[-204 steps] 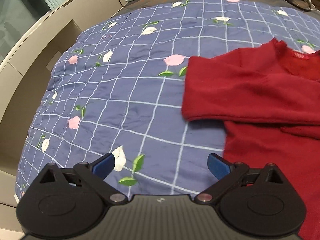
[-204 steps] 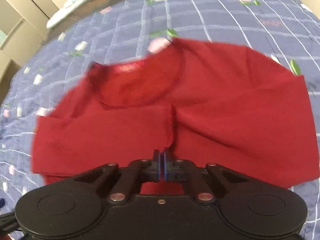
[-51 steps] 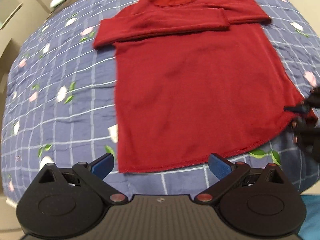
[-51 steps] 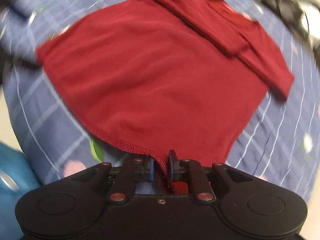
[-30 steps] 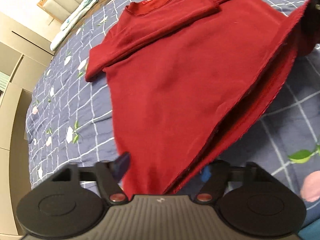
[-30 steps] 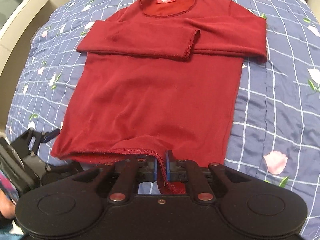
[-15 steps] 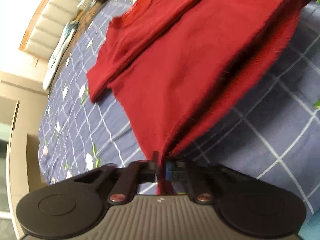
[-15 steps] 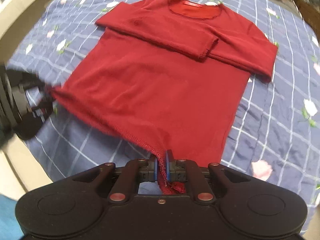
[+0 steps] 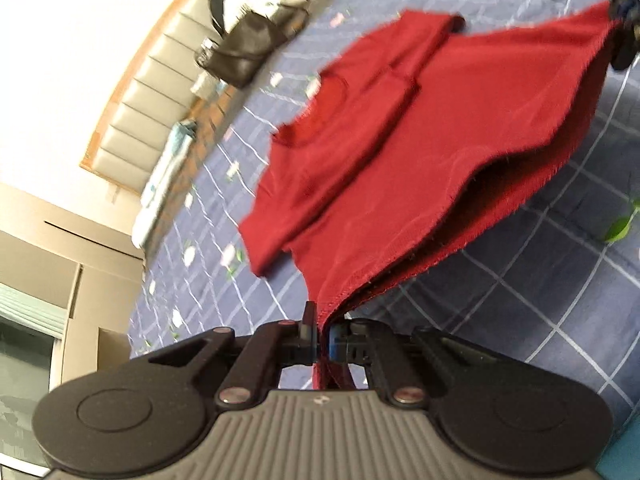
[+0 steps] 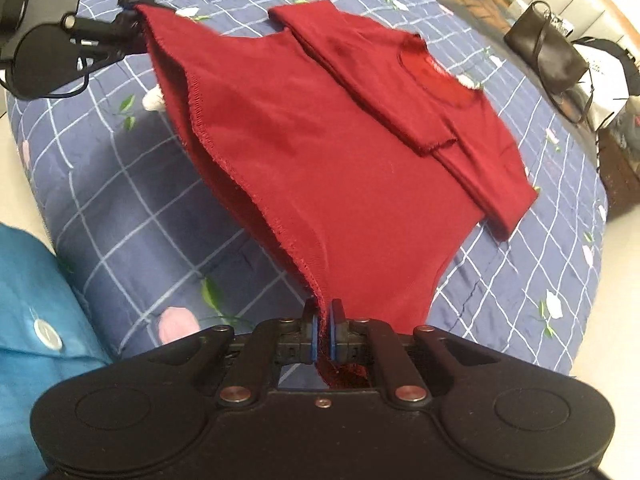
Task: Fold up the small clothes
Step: 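Lift the hem with both tools and fold it over toward the collar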
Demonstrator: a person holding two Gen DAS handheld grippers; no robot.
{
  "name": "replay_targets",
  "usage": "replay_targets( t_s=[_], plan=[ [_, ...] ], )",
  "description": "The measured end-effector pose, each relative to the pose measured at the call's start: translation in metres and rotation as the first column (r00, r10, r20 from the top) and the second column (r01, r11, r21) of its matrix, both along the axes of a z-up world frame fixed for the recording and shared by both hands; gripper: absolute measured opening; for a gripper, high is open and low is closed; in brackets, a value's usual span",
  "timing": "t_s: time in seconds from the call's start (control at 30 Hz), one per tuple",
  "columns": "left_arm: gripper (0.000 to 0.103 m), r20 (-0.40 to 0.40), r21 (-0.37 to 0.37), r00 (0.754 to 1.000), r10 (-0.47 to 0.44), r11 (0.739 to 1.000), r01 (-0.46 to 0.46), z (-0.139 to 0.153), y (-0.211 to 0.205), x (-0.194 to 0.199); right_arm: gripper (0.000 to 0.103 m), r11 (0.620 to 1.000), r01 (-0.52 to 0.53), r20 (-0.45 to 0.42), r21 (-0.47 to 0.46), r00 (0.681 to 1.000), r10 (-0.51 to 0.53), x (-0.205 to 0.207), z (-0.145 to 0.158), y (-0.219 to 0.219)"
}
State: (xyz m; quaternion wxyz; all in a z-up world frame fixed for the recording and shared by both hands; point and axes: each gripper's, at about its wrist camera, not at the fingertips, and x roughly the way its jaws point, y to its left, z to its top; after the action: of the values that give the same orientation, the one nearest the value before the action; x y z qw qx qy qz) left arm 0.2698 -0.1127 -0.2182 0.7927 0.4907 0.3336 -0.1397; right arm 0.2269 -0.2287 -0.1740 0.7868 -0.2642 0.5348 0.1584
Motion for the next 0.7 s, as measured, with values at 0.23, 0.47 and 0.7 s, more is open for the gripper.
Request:
replay_targets(
  t_s=[0.23,0.47,0.7],
  plan=[
    [0.004,0.017,-0.029,0.999,-0.032,0.999,0.033,0.021,0.018,-0.03,0.005,0.998,-0.058,0.01,-0.014,0.998,0.058,-0.05,0.01,0.024],
    [0.004,-0.071,-0.044,0.992,-0.101,0.994,0.098,0.028,0.043,-0.105,0.005,0.999,0.006,-0.003,0.032,1.0,-0.006,-0.115,0.024,0.031],
    [0.004,-0.182,-0.137,0.978,-0.097,0.988,0.072,0.042,0.062,-0.163,0.005,0.984,0.15,-0.034,0.1,0.989,-0.147,-0.17,0.033,0.027]
  ],
)
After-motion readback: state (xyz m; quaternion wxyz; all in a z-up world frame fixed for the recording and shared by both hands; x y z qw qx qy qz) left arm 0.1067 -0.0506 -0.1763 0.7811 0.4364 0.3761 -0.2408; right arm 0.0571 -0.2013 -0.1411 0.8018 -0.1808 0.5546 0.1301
